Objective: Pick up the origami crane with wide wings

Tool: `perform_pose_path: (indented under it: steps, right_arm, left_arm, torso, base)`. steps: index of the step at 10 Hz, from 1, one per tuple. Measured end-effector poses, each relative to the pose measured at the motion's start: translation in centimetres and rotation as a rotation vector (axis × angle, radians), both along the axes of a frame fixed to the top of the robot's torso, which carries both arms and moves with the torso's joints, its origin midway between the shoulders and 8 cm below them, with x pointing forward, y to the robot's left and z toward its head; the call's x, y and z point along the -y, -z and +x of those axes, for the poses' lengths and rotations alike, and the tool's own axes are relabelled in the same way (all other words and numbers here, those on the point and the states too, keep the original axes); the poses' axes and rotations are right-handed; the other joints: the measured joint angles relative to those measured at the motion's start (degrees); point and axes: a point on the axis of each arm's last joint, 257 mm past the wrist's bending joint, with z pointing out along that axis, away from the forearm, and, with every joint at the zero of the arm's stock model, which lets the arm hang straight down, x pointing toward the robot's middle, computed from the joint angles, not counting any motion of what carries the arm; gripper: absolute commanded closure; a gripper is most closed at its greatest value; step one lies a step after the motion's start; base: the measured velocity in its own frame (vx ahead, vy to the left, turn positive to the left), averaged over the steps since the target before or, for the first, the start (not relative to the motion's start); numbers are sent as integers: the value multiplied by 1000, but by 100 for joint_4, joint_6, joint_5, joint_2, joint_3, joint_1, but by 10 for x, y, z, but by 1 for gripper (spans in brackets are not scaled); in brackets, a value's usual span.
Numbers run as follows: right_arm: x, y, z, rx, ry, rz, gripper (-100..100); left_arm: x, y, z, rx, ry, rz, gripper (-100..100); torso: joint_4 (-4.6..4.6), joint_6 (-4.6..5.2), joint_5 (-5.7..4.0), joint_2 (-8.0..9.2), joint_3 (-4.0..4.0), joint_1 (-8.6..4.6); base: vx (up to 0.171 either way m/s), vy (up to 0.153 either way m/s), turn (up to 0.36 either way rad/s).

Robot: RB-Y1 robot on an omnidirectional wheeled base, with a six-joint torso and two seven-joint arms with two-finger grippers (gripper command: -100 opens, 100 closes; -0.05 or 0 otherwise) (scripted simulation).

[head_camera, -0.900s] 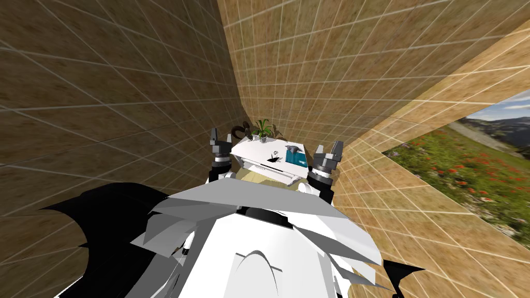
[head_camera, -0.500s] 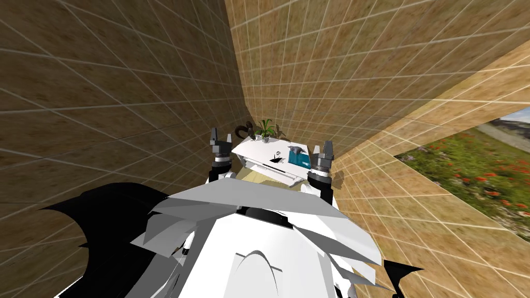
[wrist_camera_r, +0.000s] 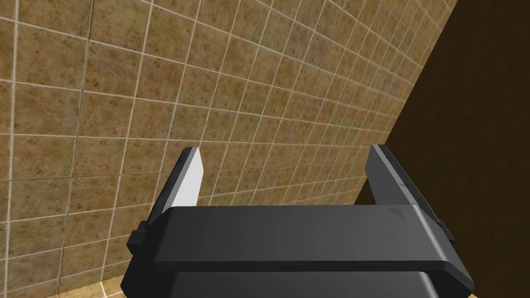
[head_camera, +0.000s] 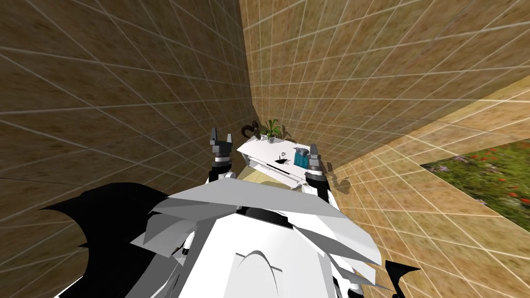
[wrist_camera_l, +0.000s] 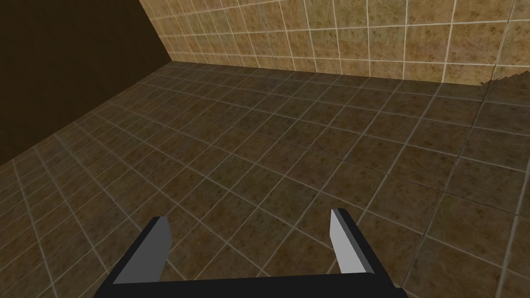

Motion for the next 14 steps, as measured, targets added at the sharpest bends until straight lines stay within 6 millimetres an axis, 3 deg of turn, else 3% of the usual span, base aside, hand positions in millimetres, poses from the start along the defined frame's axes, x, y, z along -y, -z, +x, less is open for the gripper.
perform_pose_path:
  steps: [11,14]
  right_arm:
    - [-10,76,35,-127,141,-488,-100]
    - [-10,105,44,-164,179,-641,-100]
  left_arm:
    - [0,0,0,0,0,0,0]
    - [0,0,0,0,0,0,0]
  torso:
    - [0,4,-1,0,0,-10]
    - [0,2,-2,0,0,-11]
  base:
    - [-9,57,117]
    - [-1,47,99]
